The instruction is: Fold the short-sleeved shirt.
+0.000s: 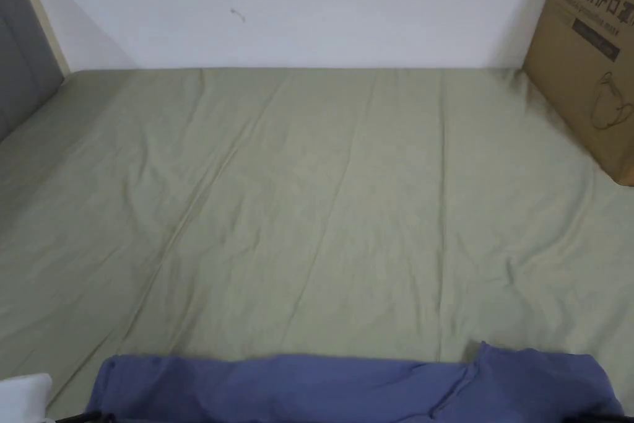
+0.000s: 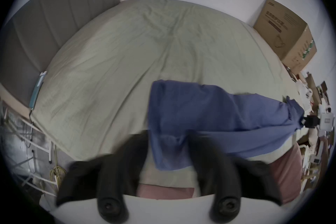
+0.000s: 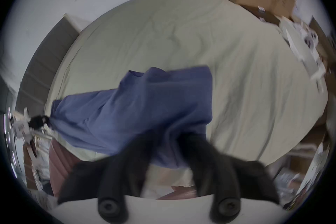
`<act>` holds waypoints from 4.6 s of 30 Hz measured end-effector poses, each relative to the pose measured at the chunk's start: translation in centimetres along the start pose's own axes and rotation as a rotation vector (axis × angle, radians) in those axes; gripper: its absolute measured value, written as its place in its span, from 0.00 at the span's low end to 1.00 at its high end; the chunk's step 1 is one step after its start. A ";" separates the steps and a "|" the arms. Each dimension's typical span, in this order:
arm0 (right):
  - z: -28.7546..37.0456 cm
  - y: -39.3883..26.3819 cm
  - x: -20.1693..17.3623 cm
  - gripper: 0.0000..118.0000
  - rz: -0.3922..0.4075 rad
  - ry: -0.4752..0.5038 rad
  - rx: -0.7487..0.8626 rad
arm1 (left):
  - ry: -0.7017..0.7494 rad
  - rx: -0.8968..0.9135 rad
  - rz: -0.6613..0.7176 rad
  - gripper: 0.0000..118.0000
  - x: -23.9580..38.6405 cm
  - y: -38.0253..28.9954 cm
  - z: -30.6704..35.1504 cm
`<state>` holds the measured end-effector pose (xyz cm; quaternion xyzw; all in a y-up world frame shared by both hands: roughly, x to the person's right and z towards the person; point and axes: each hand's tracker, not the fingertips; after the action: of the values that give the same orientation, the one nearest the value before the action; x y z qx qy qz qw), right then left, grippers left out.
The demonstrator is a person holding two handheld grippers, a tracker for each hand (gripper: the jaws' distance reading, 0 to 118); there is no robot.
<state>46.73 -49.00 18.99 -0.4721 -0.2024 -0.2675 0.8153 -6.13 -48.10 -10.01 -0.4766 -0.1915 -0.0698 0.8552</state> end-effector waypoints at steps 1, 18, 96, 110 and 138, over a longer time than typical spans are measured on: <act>0.2 0.0 -0.3 0.66 0.004 -0.036 0.027 | -0.003 -0.005 0.003 0.70 -0.7 1.0 -0.3; 1.8 2.3 -12.0 0.00 0.198 0.129 0.197 | -0.194 0.099 0.247 0.00 -5.6 1.0 1.9; 2.3 -0.1 -4.8 0.00 -0.084 0.142 0.264 | -0.664 -0.305 -0.182 0.00 31.0 -1.1 -6.7; 2.1 0.1 -5.3 0.00 -0.050 0.130 0.235 | -0.817 -0.170 0.069 0.33 17.4 3.6 -3.9; 1.4 2.4 -12.5 0.00 0.062 0.109 0.155 | -0.888 -0.281 0.161 0.08 6.5 3.6 -11.1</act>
<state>38.40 -43.71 10.79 -0.3985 -0.1631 -0.2507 0.8670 3.80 -55.11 -15.56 -0.5848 -0.4897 0.1820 0.6205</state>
